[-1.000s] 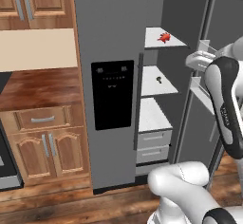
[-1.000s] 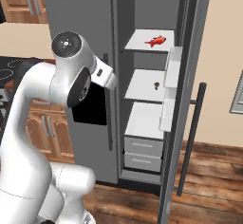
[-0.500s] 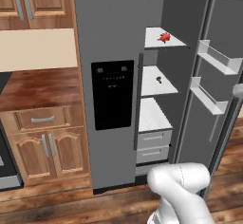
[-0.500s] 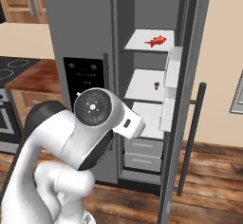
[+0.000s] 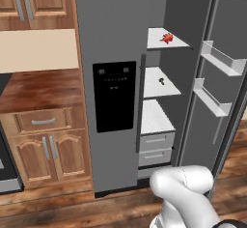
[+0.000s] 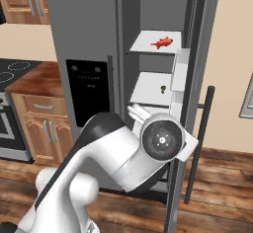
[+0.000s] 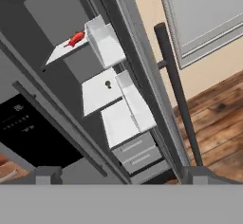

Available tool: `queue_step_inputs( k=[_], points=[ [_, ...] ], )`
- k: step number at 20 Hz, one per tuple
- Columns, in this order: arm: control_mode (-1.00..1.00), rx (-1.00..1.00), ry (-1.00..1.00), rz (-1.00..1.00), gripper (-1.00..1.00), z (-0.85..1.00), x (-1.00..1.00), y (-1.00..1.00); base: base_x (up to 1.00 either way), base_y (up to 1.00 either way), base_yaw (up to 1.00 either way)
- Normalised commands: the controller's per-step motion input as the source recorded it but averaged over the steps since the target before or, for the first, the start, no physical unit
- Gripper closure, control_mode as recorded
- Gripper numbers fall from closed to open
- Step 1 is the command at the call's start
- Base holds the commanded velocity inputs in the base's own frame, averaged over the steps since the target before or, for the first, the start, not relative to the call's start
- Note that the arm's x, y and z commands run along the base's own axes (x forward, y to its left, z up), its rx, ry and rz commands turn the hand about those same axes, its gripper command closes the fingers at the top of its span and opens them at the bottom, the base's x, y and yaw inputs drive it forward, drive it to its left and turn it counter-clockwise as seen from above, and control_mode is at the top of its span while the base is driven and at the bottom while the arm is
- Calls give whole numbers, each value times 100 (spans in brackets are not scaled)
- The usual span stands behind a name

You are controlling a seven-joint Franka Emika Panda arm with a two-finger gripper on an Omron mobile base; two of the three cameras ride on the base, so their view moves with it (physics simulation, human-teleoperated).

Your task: Pick up the frozen fish from the freezer, place it on any shelf in the fridge, and close the fridge and freezer doors when done.

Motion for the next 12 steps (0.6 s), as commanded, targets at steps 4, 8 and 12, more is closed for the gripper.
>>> queue_step_inputs(
  k=[4,8,12],
  points=[
    [-100,0,-3,3,-100,-41,76,-67,0,0,0],
    [-100,-1,-5,0,-100,-48,72,-49,0,0,0],
    [-100,0,-2,1,-100,-27,46,-67,0,0,0]
  ],
)
